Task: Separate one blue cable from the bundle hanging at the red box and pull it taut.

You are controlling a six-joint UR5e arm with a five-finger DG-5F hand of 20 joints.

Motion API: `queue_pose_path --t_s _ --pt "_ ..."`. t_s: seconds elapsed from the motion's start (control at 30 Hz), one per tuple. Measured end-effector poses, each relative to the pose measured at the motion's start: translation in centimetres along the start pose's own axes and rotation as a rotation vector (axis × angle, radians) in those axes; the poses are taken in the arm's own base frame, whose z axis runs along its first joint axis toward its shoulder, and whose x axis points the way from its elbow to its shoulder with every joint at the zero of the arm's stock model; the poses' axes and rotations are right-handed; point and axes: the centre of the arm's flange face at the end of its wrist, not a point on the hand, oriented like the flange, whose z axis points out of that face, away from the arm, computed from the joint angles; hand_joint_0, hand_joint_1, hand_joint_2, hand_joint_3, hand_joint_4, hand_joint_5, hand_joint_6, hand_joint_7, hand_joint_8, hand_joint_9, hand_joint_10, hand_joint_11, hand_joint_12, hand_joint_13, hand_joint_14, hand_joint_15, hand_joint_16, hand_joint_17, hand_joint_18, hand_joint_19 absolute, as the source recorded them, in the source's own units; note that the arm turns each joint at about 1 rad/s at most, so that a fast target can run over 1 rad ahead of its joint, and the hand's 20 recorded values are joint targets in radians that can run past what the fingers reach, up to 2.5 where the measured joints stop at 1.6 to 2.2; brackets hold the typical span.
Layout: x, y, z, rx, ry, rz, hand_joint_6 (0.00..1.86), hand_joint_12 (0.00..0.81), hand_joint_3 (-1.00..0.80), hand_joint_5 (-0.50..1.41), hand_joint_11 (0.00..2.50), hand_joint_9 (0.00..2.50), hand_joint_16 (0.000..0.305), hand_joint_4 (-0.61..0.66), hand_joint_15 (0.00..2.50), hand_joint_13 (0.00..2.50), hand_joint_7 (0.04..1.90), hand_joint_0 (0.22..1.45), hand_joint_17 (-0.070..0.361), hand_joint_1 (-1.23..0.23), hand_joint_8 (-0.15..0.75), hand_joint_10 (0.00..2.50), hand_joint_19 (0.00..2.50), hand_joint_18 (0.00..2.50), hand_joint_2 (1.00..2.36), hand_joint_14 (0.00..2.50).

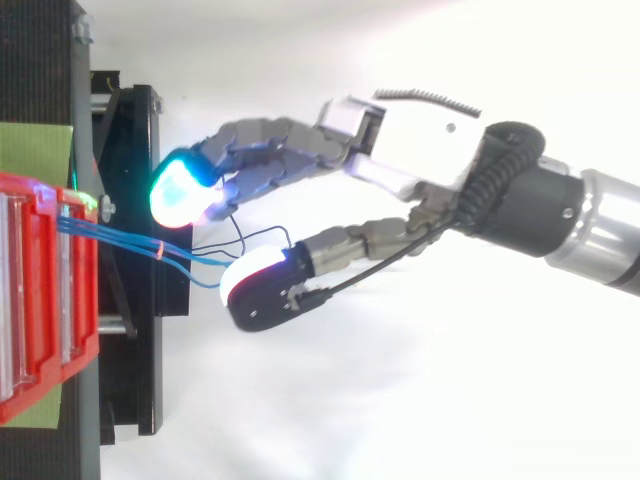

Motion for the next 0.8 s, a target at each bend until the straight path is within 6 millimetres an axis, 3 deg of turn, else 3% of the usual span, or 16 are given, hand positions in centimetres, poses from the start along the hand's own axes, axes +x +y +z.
queue_pose_path --t_s 0.2,0.8 --pt "0.6 0.2 1.1 -0.019 0.039 0.032 0.5 0.249 -0.49 -0.18 0.29 0.65 0.028 0.34 0.05 0.49 0.81 0.6 0.064 -0.59 0.343 0.01 0.01 0.68 1.0 0.0" --pt "1.2 1.0 1.5 -0.021 0.152 0.15 0.5 0.256 -0.46 -0.17 0.33 0.71 0.029 0.36 0.1 0.54 0.9 0.63 0.065 -0.62 0.354 0.01 0.06 0.71 1.0 0.0"
